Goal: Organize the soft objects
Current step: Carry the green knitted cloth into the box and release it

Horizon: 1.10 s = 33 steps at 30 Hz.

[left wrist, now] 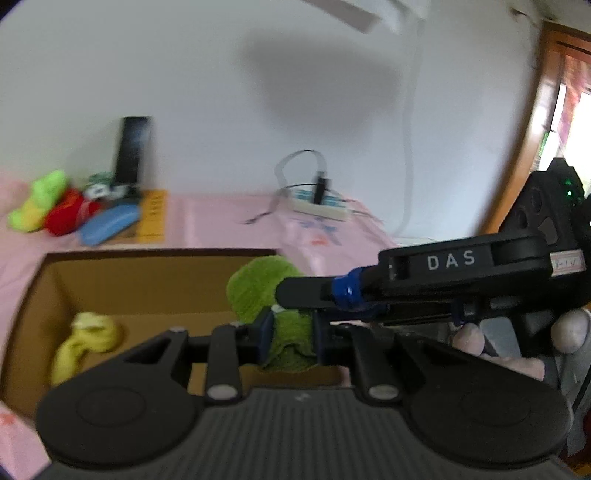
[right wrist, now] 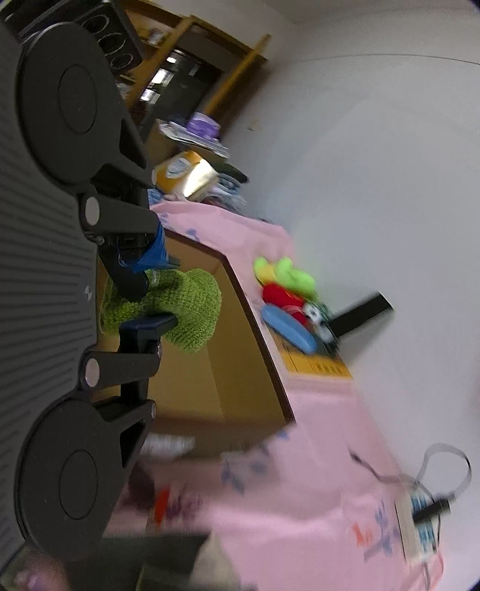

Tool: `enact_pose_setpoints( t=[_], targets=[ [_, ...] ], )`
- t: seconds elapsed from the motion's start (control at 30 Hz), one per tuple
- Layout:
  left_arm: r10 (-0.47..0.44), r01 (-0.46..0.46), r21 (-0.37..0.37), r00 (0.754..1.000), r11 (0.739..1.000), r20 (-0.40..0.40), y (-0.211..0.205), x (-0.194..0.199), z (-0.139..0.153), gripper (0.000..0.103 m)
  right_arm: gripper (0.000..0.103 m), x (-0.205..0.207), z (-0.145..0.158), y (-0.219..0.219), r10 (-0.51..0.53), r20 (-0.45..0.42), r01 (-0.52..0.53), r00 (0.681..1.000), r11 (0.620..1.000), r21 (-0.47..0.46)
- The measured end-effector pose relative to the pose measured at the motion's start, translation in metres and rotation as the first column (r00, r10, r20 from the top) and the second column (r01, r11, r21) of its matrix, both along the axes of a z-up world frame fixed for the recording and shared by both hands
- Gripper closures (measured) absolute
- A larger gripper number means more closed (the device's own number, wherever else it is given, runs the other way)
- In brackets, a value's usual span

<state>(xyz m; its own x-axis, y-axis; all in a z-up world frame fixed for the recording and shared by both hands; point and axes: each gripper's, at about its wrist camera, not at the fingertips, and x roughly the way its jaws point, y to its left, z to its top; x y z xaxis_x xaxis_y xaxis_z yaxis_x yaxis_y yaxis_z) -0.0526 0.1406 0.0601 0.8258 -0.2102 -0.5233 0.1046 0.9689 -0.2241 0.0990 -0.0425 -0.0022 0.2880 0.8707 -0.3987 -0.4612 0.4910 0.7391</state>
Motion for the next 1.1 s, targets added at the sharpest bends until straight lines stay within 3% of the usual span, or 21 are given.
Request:
enact_pose_setpoints(
  t=[0.2,0.4,0.77,0.9,1.0,1.1],
  targets=[
    [0.101,-0.100,0.017,0.993,0.995,-0.055,0.058,-0.002,-0.019,0.090,0.094,0.004,-0.016,0.077,0.091,-0.011,-0.091,0.996,0.996,-0.023],
    [0.179,-0.177,0.027,0.974,0.984,-0.137,0.103,0.000,-0.045,0.090,0.094,0.007,-0.041,0.132,0.145,-0.085,-0.150,0.986,0.988,-0.049],
    [0.237,-0.231,0.053,0.944,0.972,-0.228,0.141,-0.003,-0.072,0.088,0.092,0.004,-0.064,0.177,0.175,-0.156,-0.194,0.972,0.974,-0.117],
    [0.231,-0.222,0.062,0.945,0.973,-0.230,0.142,0.000,-0.074,0.087,0.090,0.004,-0.067,0.181,0.160,-0.164,-0.182,0.973,0.975,-0.128],
    [0.228,-0.216,0.076,0.945,0.973,-0.236,0.140,0.002,-0.075,0.079,0.090,0.005,-0.070,0.180,0.141,-0.172,-0.166,0.975,0.977,-0.137],
    [0.227,-0.213,0.083,0.945,0.973,-0.236,0.137,0.004,-0.075,0.060,0.090,0.006,-0.072,0.177,0.124,-0.180,-0.150,0.976,0.979,-0.139]
  ],
)
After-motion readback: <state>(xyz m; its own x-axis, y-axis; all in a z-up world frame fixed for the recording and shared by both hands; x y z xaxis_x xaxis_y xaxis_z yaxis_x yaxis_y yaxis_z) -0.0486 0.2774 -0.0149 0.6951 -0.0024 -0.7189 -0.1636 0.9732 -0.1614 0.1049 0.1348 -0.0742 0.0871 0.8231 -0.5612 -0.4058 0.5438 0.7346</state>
